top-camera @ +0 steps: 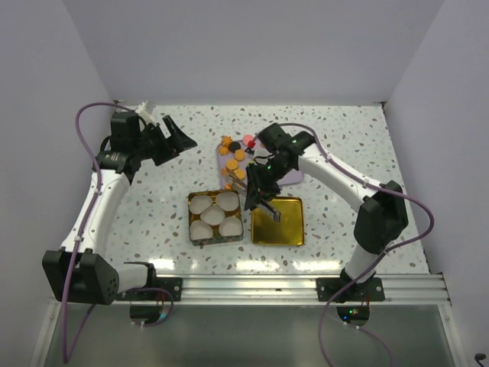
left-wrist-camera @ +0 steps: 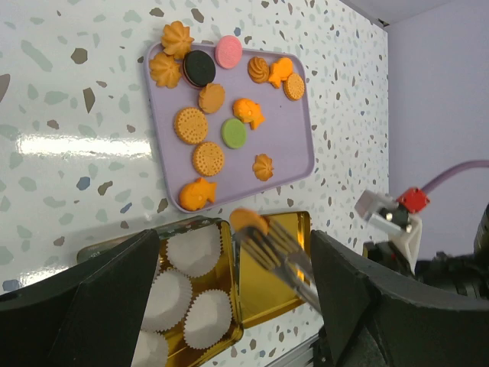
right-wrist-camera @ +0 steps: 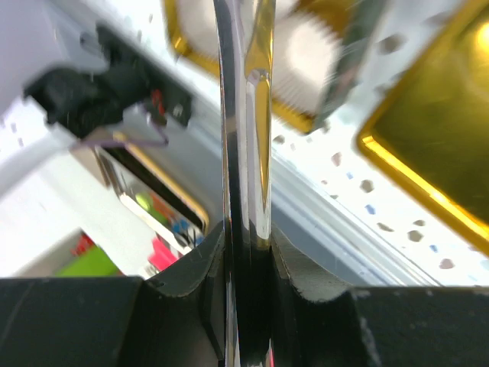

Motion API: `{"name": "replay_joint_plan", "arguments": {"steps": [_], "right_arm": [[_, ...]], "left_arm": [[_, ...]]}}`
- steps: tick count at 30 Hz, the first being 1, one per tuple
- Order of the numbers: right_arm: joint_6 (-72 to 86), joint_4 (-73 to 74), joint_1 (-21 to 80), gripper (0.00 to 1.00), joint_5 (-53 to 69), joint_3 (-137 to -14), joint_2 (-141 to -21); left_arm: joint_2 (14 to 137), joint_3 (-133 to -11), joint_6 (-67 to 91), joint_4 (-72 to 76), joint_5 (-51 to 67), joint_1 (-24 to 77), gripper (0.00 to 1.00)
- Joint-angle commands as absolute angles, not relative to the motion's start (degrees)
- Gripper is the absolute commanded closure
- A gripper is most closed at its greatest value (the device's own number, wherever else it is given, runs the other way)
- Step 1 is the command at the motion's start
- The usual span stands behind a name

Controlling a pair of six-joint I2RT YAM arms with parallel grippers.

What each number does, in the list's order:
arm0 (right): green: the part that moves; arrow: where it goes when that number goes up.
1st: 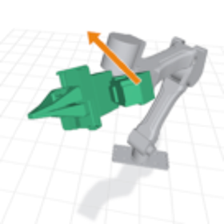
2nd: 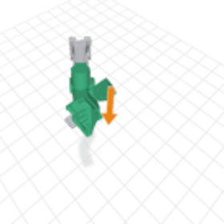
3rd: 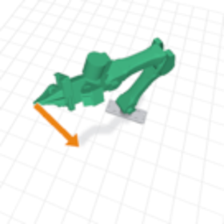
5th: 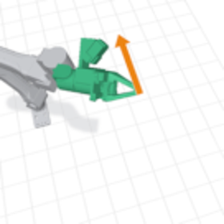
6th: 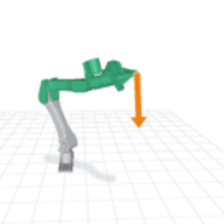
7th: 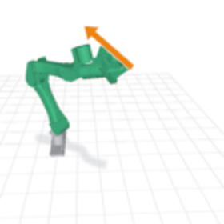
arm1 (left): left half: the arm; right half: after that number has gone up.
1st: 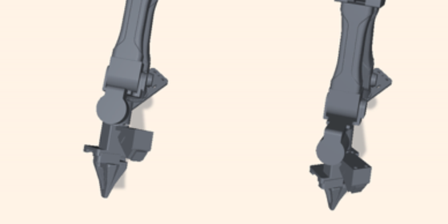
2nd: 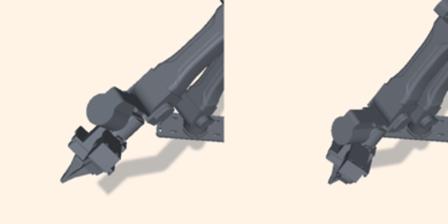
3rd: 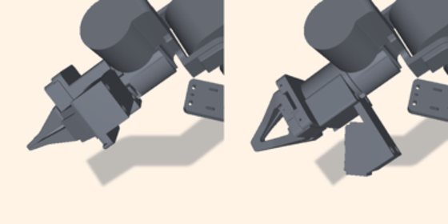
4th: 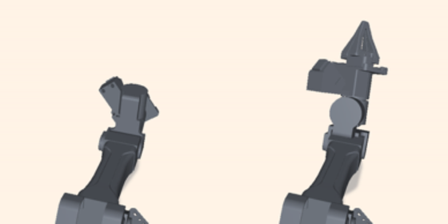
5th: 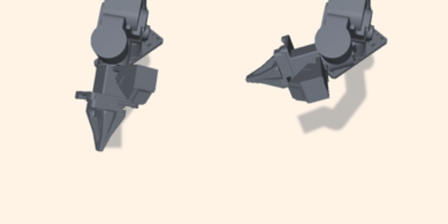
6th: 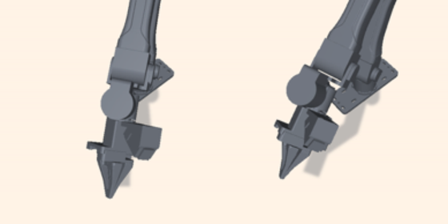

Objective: Pack the cookies

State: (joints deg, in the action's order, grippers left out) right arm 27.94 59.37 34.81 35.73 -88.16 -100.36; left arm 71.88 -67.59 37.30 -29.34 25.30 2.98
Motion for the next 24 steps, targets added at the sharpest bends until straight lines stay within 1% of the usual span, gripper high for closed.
{"name": "replay_joint_plan", "arguments": {"steps": [1, 6, 12, 18, 24], "right_arm": [[28.9, 60.7, 39.8, 0.94, 41.0, -87.5, -96.5], [31.6, 57.3, 40.6, 0.95, 40.3, -83.8, -95.2], [31.5, 56.5, 40.9, 0.95, 40.0, -83.3, -96.5], [30.4, 58.3, 41.0, 0.92, 40.0, -83.6, -98.1], [30.3, 59.1, 41.0, 0.82, 38.8, -83.8, -98.1]], "left_arm": [[70.7, -67.0, 36.6, -29.4, 24.6, 2.7, 0.15], [69.8, -65.7, 37.5, -29.2, 24.4, 2.7, 0.16], [67.9, -65.0, 38.1, -29.5, 23.8, 2.7, 0.16], [66.2, -65.0, 38.1, -30.8, 23.3, 2.7, 0.16], [64.9, -65.0, 37.7, -31.7, 22.6, 2.6, 0.15]]}}
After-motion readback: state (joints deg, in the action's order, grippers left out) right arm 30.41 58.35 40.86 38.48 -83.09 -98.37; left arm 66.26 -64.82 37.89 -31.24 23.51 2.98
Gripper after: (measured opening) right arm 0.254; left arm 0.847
